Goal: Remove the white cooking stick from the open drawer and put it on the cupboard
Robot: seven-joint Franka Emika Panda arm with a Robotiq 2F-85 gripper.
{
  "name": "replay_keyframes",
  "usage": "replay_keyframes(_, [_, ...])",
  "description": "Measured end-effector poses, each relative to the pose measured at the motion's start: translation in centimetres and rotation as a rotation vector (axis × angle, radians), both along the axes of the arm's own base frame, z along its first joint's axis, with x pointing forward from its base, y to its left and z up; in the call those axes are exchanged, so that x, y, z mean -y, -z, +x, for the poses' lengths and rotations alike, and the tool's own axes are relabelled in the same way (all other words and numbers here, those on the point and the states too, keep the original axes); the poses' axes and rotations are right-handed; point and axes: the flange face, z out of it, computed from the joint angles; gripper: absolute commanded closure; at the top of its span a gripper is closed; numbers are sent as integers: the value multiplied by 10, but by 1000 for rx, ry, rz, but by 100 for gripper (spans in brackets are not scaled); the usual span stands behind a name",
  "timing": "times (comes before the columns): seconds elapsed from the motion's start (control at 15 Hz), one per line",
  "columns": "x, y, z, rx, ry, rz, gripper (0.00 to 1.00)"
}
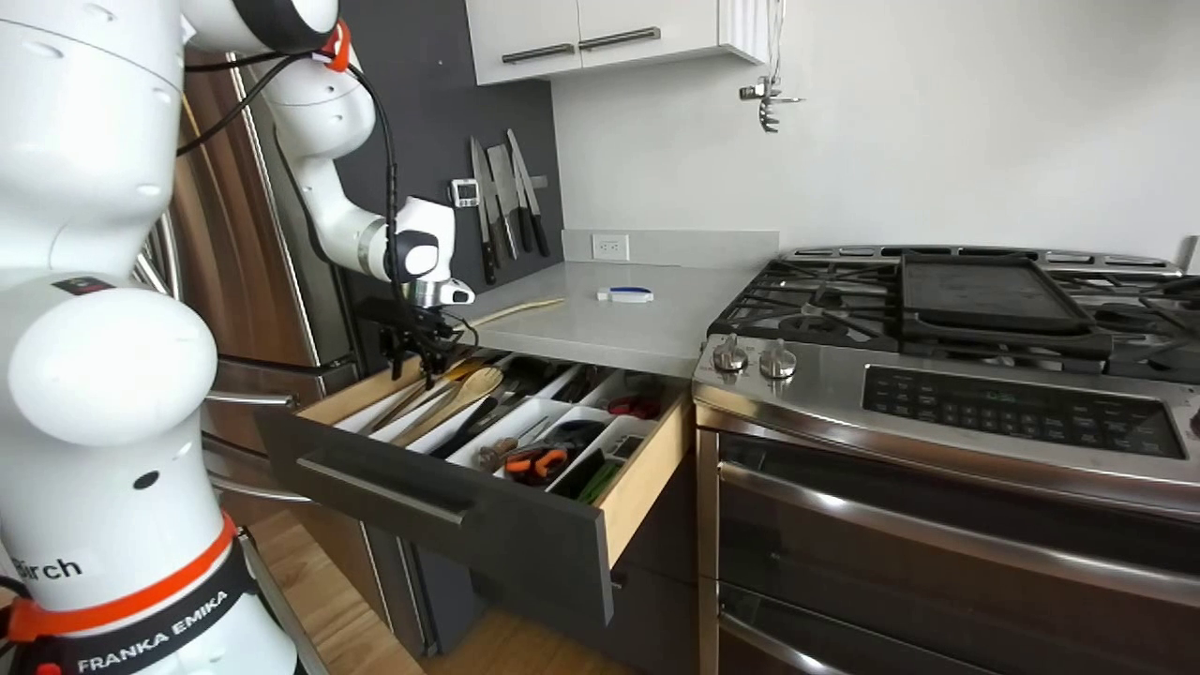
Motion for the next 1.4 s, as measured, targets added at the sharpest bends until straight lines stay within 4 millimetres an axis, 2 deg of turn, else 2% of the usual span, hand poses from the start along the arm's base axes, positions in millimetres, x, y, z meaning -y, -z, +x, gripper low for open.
replay_keyframes(0.13, [-5, 7, 5, -8, 2, 7, 26])
replay_keyframes(0.53, [-14, 29, 17, 2, 25, 37, 41])
replay_keyframes(0.6, [-16, 32, 18, 5, 28, 42, 46])
replay_keyframes(0.67, [-18, 34, 19, 5, 33, 46, 46])
replay_keyframes(0.73, [-20, 36, 20, 4, 36, 49, 53])
replay_keyframes(0.8, [-21, 38, 21, 2, 42, 50, 52])
replay_keyframes(0.93, [-22, 41, 22, -1, 52, 51, 58])
replay_keyframes(1.0, [-22, 41, 22, -2, 58, 51, 56])
replay_keyframes(1.07, [-22, 41, 23, -2, 64, 50, 60])
replay_keyframes(1.2, [-22, 40, 23, -3, 74, 50, 63])
replay_keyframes(1.4, [-21, 39, 25, 4, 88, 54, 63])
